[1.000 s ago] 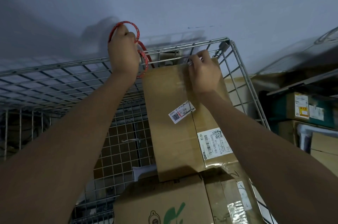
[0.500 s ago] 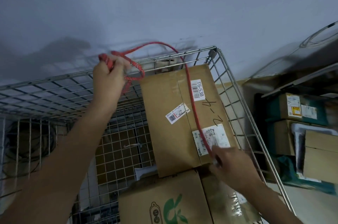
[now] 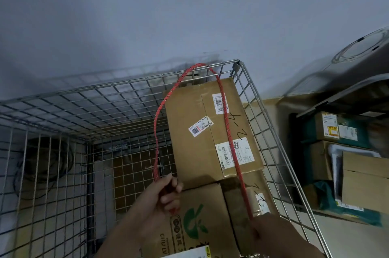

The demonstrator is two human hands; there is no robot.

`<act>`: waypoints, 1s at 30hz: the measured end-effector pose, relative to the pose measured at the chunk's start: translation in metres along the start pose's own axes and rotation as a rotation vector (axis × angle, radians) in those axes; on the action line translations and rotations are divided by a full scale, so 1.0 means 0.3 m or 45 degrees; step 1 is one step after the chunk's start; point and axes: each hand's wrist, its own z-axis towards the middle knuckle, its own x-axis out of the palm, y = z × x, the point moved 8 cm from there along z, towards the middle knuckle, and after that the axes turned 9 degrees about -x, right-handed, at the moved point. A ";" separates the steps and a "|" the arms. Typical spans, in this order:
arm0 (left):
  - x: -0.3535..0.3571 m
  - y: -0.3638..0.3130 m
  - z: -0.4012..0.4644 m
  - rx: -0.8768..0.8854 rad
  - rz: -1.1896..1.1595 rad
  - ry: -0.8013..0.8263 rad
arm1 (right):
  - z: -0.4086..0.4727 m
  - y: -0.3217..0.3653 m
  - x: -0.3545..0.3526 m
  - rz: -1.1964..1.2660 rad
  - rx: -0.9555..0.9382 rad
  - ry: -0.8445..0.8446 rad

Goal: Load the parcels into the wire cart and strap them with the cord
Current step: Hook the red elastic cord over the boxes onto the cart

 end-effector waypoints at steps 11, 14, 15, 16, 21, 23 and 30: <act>0.289 -0.209 -0.146 0.118 -0.206 0.863 | 0.015 0.289 -0.267 0.736 -0.521 -0.255; 0.348 -0.286 -0.142 0.123 -0.221 0.911 | 0.053 0.474 -0.309 0.902 -0.785 -0.096; 0.365 -0.308 -0.140 0.113 -0.232 0.926 | 0.071 0.515 -0.344 0.819 -0.846 -0.178; 0.375 -0.330 -0.134 0.101 -0.245 0.927 | 0.096 0.537 -0.383 0.685 -0.857 -0.292; 0.391 -0.445 -0.113 0.179 -0.240 0.878 | 0.214 0.520 -0.526 0.168 -0.721 -0.590; 0.383 -0.497 -0.114 0.225 -0.249 0.898 | 0.259 0.483 -0.541 0.121 -0.700 -0.574; 0.360 -0.629 -0.128 0.635 -0.010 0.512 | 0.298 0.402 -0.733 1.079 -0.781 -0.653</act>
